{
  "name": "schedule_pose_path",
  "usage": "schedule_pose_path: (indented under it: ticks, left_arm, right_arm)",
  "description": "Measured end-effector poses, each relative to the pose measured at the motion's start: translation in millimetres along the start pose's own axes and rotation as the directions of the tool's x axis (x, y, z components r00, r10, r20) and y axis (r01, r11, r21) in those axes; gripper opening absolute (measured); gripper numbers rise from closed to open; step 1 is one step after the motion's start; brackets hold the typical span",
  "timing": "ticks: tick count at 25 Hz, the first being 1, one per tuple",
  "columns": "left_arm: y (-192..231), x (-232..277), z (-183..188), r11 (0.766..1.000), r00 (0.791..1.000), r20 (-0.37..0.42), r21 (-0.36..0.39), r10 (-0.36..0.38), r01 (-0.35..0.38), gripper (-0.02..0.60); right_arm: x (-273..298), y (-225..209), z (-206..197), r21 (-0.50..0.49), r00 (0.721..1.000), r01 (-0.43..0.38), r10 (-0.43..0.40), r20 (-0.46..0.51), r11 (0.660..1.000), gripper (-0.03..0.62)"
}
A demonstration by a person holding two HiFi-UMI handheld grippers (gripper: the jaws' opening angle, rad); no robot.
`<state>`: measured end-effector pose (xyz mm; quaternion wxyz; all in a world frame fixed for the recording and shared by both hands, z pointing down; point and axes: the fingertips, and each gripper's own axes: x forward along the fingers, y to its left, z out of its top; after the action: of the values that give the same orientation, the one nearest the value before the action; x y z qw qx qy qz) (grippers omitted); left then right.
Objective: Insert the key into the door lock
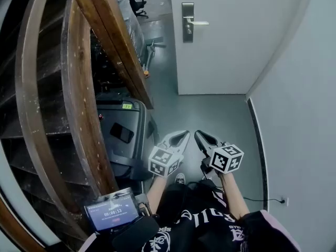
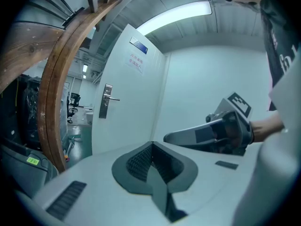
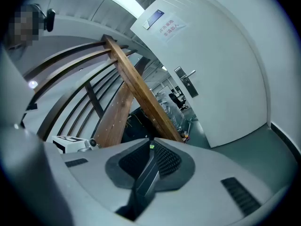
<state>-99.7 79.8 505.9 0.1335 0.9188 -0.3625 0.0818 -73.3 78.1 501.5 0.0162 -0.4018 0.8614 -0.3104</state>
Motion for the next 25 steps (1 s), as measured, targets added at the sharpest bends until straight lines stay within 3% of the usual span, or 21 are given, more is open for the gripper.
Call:
schedule_pose_path:
  ticks: [10, 16, 25]
  left_arm:
    - [-52.0, -8.4, -8.2, 0.999, 0.998, 0.016, -0.012, 0.053, -0.053, 0.005]
    - [-113.5, -9.0, -24.7, 0.996, 0.997, 0.02, -0.043, 0.078, -0.077, 0.005]
    - [-186.2, -21.4, -44.4, 0.995, 0.995, 0.0, -0.034, 0.095, -0.095, 0.005]
  right_arm:
    - [-55.8, 9.7, -27.0, -0.008, 0.997, -0.042, 0.042, -0.061, 0.999, 0.038]
    - [-116.3, 1.1, -50.7, 0.005, 0.994, -0.062, 0.062, -0.085, 0.998, 0.038]
    - [-176.1, 8.3, -76.0, -0.001, 0.989, -0.109, 0.108, -0.1, 0.994, 0.038]
